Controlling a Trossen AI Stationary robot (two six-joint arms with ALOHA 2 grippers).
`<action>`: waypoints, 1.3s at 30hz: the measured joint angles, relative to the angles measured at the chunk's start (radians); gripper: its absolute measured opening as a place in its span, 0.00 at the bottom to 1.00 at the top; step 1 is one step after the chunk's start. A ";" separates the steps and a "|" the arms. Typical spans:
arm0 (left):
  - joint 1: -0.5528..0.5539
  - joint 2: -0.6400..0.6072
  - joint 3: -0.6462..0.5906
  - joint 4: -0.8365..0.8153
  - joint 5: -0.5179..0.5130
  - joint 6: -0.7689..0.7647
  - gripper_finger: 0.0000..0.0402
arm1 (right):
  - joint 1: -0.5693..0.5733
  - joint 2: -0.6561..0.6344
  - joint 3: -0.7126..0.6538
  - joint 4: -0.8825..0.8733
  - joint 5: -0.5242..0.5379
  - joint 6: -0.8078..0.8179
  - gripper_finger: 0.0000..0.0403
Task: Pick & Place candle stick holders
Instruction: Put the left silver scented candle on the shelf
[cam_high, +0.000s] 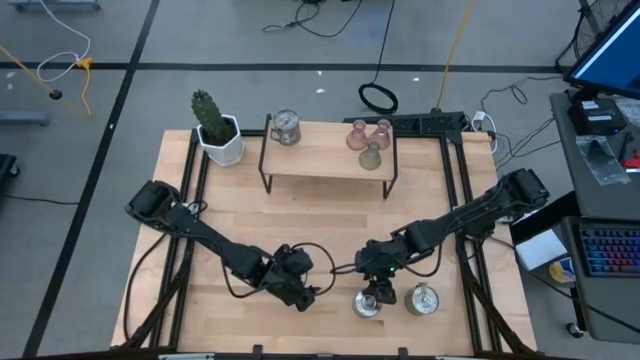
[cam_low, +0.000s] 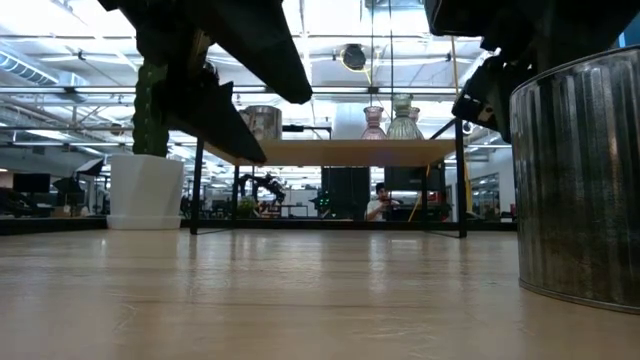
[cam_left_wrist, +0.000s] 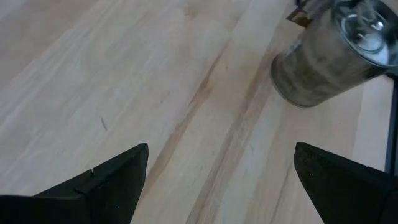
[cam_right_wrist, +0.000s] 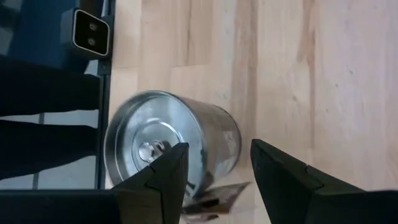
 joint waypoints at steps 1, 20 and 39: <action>0.000 0.000 0.000 0.001 0.000 0.008 0.99 | 0.000 -0.001 0.001 -0.004 0.001 0.003 0.41; 0.003 0.000 0.000 0.007 -0.023 0.068 0.99 | 0.000 0.002 0.005 -0.052 -0.004 0.020 0.25; 0.001 0.000 0.001 0.059 -0.026 0.094 0.99 | 0.003 0.051 0.003 -0.040 -0.052 0.009 0.20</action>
